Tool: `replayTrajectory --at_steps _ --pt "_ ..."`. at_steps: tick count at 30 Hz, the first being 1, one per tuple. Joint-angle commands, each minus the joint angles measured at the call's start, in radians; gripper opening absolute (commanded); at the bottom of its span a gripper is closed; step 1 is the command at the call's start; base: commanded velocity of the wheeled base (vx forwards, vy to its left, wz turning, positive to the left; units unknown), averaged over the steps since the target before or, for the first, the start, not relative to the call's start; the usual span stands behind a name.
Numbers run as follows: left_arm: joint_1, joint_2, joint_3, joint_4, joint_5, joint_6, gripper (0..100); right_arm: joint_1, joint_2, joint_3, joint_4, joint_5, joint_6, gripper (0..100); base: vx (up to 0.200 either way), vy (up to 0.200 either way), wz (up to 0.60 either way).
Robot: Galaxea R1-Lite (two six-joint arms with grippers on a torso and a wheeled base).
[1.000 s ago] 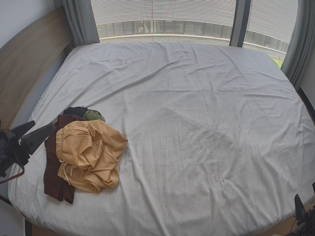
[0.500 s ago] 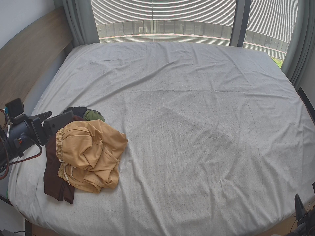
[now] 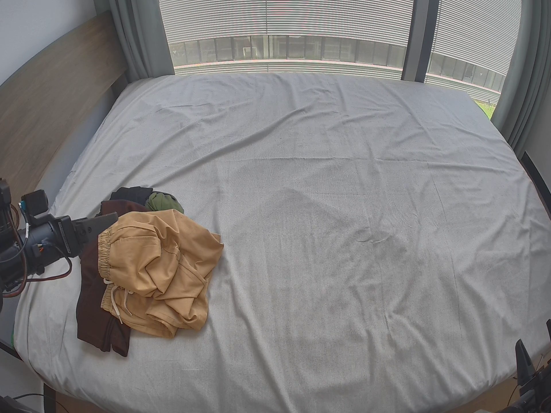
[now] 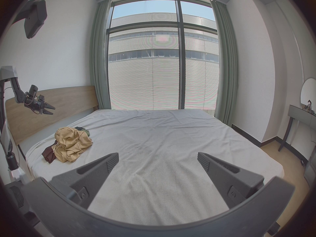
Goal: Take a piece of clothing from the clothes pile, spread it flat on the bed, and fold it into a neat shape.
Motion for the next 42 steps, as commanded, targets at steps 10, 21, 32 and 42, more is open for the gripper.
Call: replayTrajectory --at_steps 10,21,32,42 --pt "0.098 0.168 -0.007 -0.067 -0.06 -0.027 100 0.0 -0.016 0.018 0.0 0.0 0.002 100 0.0 0.0 0.0" --pt "0.172 0.37 -0.012 -0.193 -0.086 -0.027 100 0.0 -0.016 0.018 0.0 0.0 0.005 100 0.0 0.0 0.0" --pt "0.201 0.467 -0.014 -0.302 -0.087 -0.063 100 0.0 -0.016 0.018 0.0 0.0 0.005 100 0.0 0.0 0.0" --pt "0.189 0.554 -0.066 -0.303 -0.087 -0.1 100 0.0 -0.016 0.018 0.0 0.0 0.006 100 0.0 0.0 0.0"
